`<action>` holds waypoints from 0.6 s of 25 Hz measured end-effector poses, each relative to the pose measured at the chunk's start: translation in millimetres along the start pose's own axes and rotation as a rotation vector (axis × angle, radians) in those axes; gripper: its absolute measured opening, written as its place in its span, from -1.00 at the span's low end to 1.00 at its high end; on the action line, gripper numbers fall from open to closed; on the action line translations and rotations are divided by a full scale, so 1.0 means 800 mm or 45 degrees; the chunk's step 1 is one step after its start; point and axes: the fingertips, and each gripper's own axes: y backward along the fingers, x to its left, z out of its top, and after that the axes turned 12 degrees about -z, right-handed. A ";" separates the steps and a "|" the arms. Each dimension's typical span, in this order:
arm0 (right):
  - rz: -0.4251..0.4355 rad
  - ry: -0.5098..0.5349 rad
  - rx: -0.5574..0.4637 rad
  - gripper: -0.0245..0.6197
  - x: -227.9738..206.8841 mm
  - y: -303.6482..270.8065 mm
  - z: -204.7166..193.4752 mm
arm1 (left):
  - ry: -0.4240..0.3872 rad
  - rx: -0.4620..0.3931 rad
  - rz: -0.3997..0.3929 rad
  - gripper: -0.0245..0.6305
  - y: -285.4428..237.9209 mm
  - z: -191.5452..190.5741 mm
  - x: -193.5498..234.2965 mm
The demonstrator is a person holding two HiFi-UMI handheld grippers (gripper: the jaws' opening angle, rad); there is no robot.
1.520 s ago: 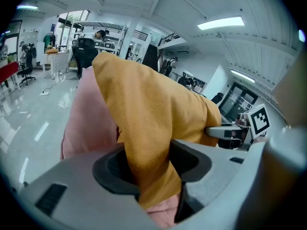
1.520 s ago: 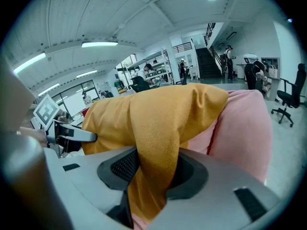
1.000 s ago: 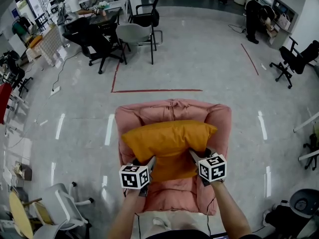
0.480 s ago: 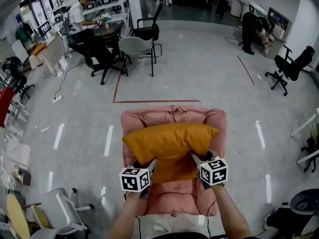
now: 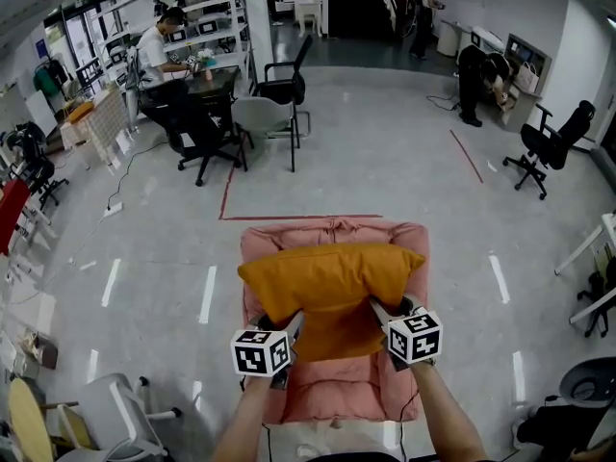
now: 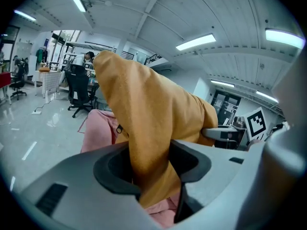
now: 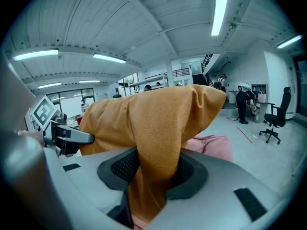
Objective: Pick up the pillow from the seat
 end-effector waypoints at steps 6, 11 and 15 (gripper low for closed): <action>-0.027 0.009 -0.061 -0.38 0.016 0.037 0.015 | -0.037 -0.048 -0.011 -0.27 0.036 0.010 -0.023; -0.032 0.024 -0.102 -0.38 0.035 0.068 0.025 | -0.066 -0.082 -0.014 -0.26 0.070 0.013 -0.037; -0.032 0.027 -0.124 -0.38 0.048 0.091 0.027 | -0.083 -0.106 -0.013 -0.26 0.094 0.011 -0.050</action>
